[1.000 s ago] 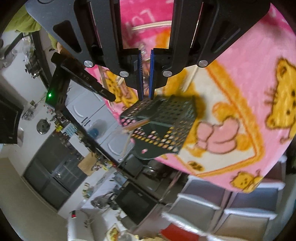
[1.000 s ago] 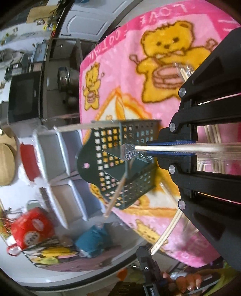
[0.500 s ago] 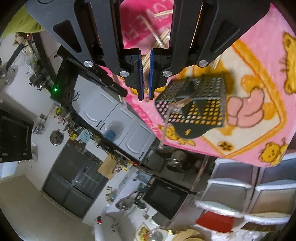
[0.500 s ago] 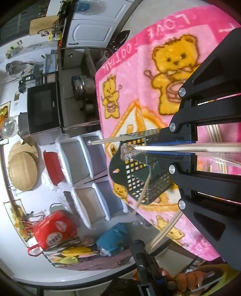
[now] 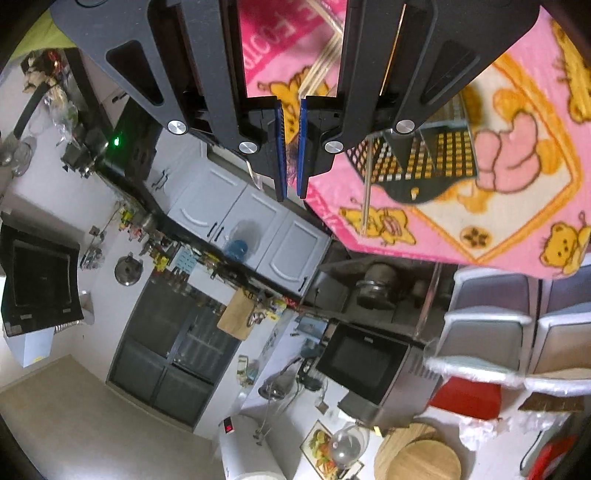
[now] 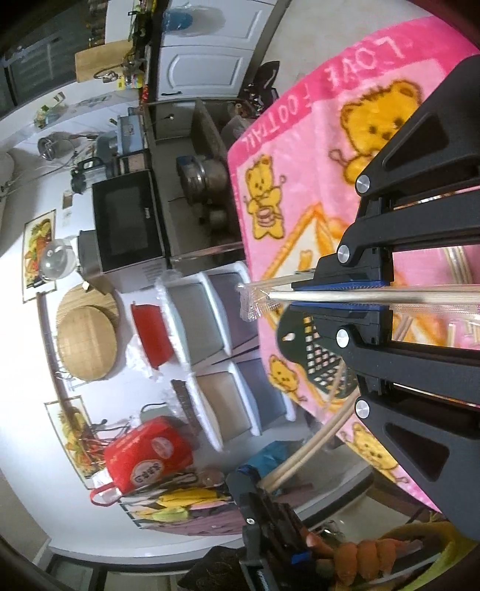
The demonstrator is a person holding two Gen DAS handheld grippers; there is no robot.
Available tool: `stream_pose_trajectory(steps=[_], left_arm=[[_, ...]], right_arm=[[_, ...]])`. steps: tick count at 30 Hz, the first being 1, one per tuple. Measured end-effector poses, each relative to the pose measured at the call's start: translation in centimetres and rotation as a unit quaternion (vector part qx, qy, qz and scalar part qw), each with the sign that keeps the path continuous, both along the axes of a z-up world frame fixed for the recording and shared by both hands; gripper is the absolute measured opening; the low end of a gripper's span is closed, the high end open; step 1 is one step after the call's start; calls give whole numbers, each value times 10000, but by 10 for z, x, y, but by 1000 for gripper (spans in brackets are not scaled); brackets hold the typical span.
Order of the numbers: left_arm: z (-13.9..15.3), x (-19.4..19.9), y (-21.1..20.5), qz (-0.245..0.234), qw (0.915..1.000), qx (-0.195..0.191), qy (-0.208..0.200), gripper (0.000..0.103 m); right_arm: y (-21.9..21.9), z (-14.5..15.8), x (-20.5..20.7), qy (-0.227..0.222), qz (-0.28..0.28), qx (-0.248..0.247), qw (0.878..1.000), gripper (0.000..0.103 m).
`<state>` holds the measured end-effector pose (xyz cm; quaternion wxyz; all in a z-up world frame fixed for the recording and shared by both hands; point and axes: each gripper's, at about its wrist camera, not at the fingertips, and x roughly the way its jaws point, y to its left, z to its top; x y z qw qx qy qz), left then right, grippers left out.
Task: Organize utensils
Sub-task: 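Lift the chopsticks upright with the right tool above the caddy, then lower the chopsticks into the caddy and open the right tool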
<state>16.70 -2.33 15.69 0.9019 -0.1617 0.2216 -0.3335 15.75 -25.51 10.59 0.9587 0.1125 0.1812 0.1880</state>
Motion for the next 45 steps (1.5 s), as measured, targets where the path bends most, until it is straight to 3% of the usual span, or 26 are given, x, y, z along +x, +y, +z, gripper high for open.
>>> stream_pose_trajectory(steps=[10, 23, 37, 45], left_arm=[[35, 14, 12, 403, 9985, 18, -374, 3], [54, 16, 51, 1092, 9918, 139, -642, 3], [33, 38, 76, 1372, 9893, 240, -429, 3], [12, 56, 76, 1330, 9904, 278, -249, 3]], right_arm=[[-2, 34, 4, -737, -134, 271, 9968, 6], [42, 64, 42, -1692, 370, 153, 9848, 6], [80, 54, 123, -1537, 551, 270, 9862, 6], [94, 38, 160, -1492, 60, -43, 9888, 6]])
